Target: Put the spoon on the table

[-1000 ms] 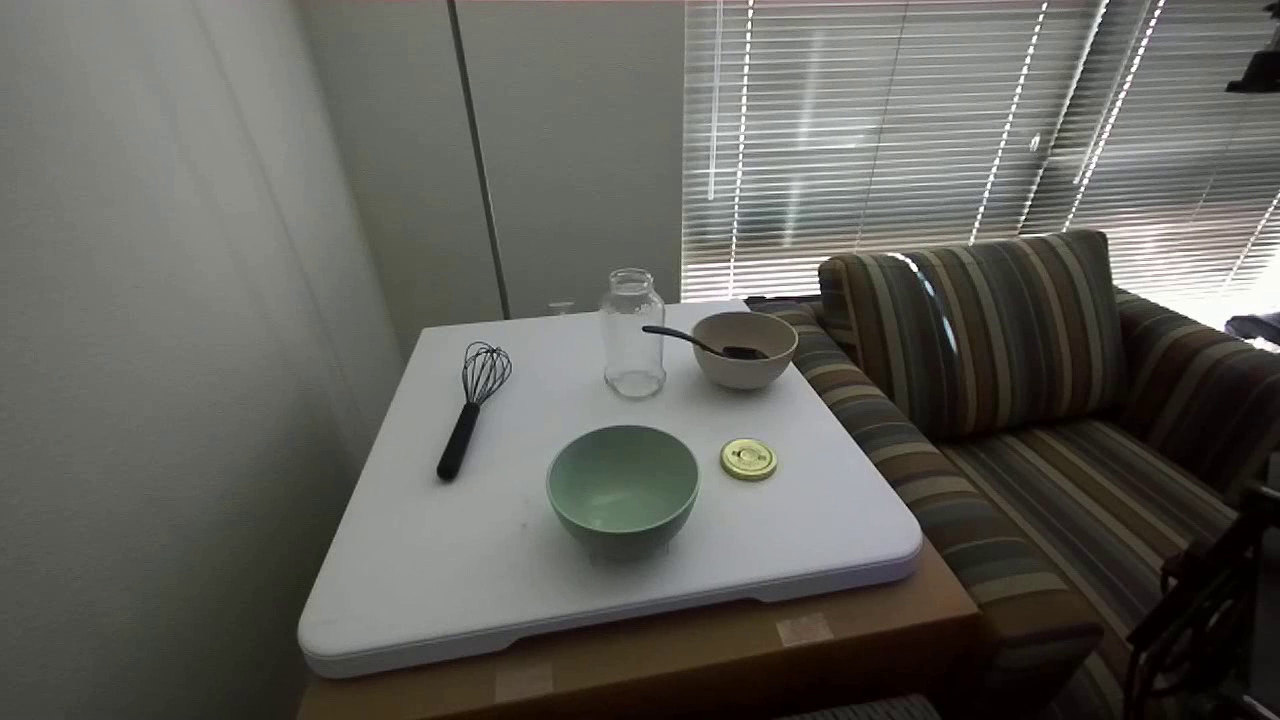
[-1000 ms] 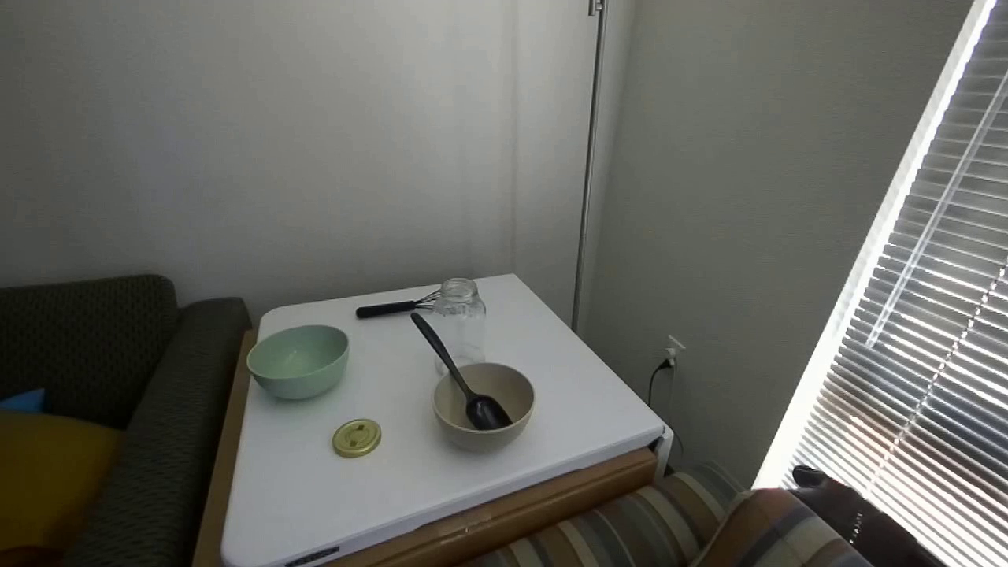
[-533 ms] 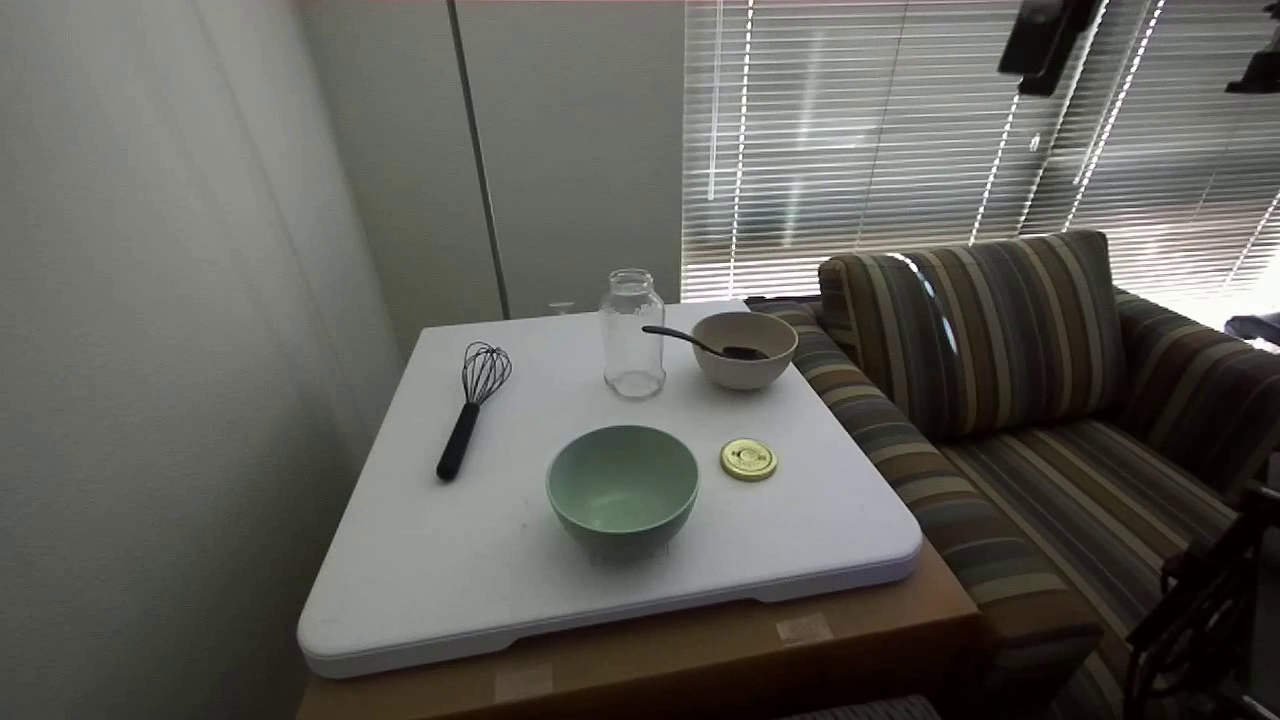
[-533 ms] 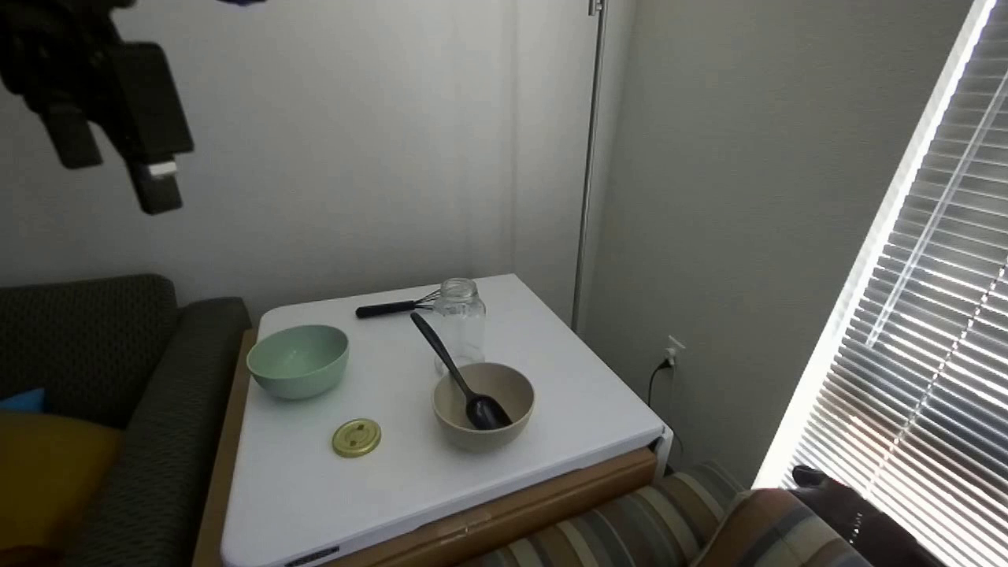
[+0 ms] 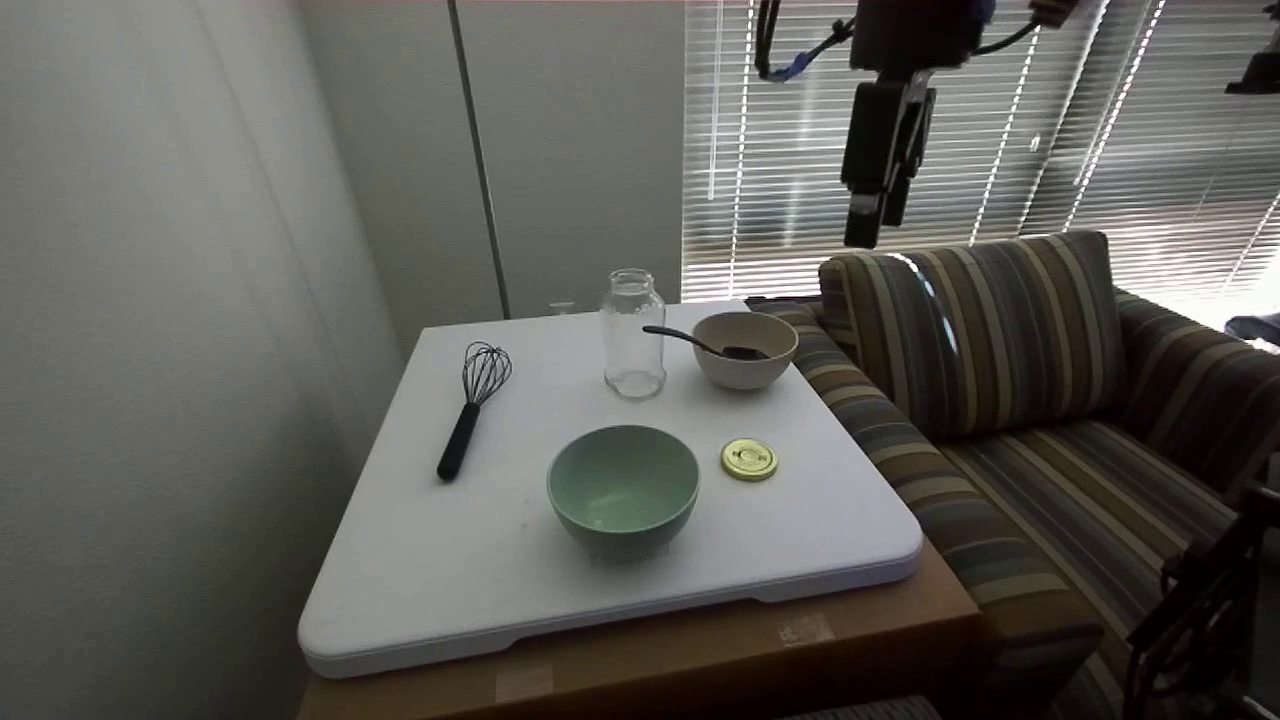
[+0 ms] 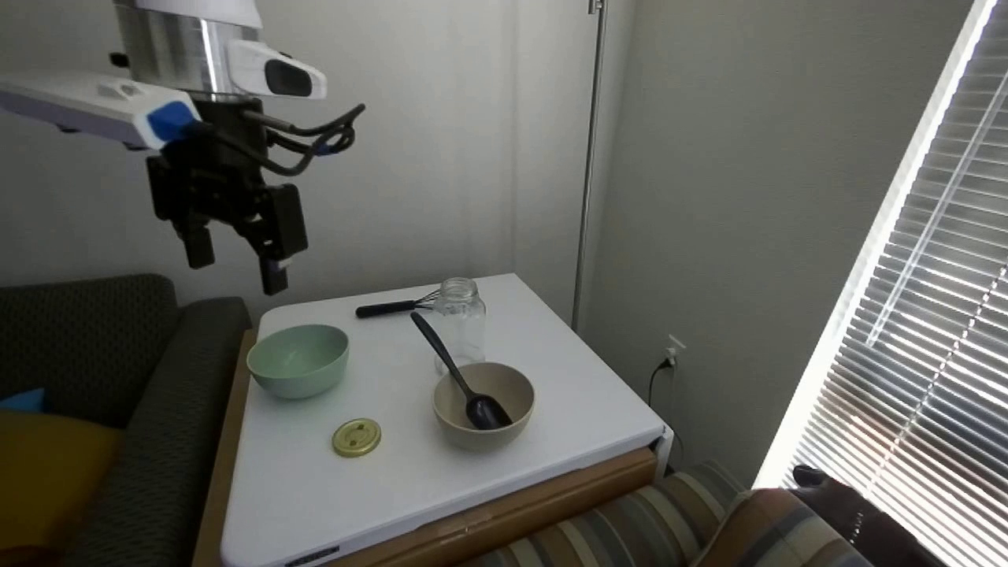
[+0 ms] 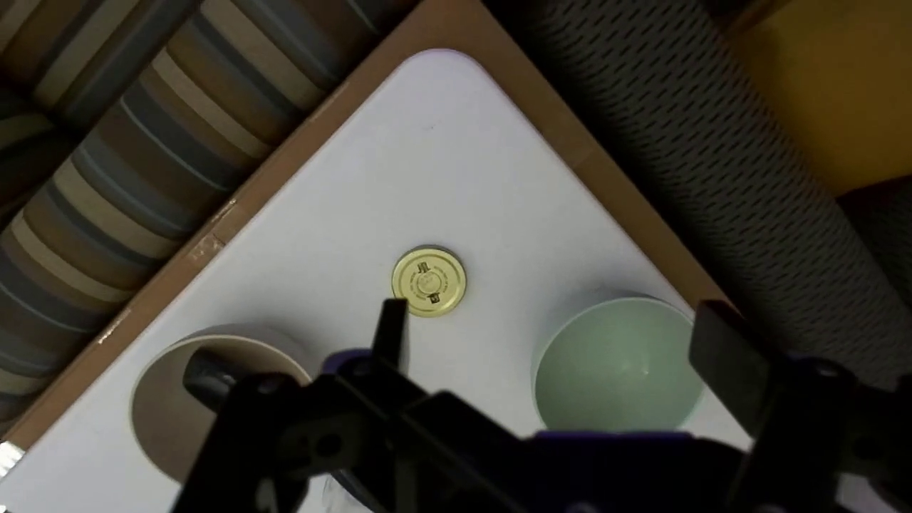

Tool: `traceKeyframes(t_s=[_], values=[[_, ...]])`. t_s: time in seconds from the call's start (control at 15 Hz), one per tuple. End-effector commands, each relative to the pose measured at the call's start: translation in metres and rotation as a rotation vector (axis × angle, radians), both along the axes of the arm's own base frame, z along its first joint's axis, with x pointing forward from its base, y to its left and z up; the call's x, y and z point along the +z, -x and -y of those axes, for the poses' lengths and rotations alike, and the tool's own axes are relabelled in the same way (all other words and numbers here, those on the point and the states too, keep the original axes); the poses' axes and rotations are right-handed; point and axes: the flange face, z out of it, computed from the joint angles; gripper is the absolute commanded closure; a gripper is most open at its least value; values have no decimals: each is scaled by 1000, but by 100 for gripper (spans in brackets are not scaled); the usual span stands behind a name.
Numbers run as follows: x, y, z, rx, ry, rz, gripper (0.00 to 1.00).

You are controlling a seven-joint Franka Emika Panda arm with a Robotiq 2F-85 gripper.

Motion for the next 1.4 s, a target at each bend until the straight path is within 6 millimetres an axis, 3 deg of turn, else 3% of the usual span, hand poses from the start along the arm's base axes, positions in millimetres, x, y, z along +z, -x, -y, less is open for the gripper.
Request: traceKeyframes(t_s=[0.0,0.13,0.27,0.47,0.67,0.73,0.87,1.07,1.33], values=[[-3,-5,0,2,2,-8,0],[-8,-9,4,23,-10,10,0],[-18,-24,23,71,-7,84,0],[-30,-59,51,260,21,157,0],[-39,-93,62,384,3,121,0],[-32,-65,58,323,15,147,0],[-38,-84,61,353,12,136,0],[-41,-90,58,361,10,134,0],[-84,-112,60,342,4,134,0]])
